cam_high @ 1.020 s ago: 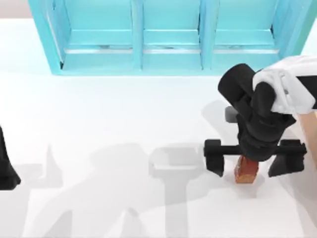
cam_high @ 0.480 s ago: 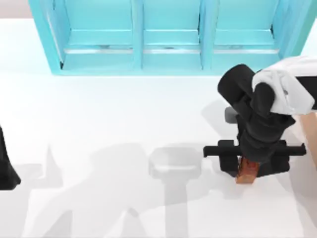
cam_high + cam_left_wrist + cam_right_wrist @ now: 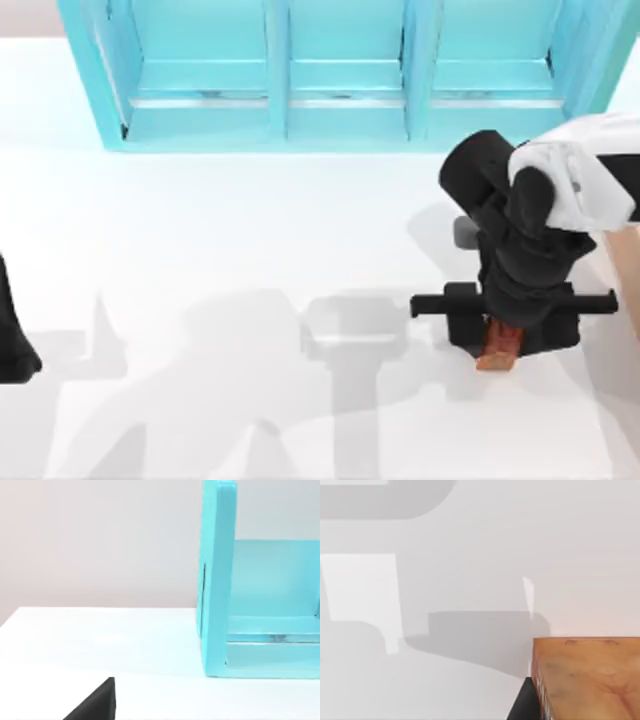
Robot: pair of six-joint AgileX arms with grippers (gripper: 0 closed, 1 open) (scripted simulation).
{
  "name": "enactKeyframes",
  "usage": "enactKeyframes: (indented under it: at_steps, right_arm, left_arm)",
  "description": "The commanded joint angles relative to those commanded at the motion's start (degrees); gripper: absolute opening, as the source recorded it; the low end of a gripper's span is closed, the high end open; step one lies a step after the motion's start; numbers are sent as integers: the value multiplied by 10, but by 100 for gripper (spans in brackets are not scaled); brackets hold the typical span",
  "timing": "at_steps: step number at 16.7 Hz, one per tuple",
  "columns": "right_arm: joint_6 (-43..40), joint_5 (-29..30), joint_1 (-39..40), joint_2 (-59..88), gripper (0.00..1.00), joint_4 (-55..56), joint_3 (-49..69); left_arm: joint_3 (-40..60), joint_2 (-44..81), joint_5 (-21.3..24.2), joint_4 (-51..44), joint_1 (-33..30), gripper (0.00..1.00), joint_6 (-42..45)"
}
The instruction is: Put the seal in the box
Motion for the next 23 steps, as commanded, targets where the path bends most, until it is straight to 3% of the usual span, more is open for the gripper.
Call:
enactKeyframes:
  at_steps: [7, 16, 23]
  right_arm:
    - [0, 0, -1, -4, 0, -9, 9]
    - [-2, 0, -3, -69, 0, -212, 142]
    - [-9, 0, -10, -69, 0, -219, 149]
  left_arm:
    - [0, 0, 0, 0, 0, 100, 0]
    - [0, 0, 0, 0, 0, 100, 0]
    - [0, 0, 0, 0, 0, 100, 0]
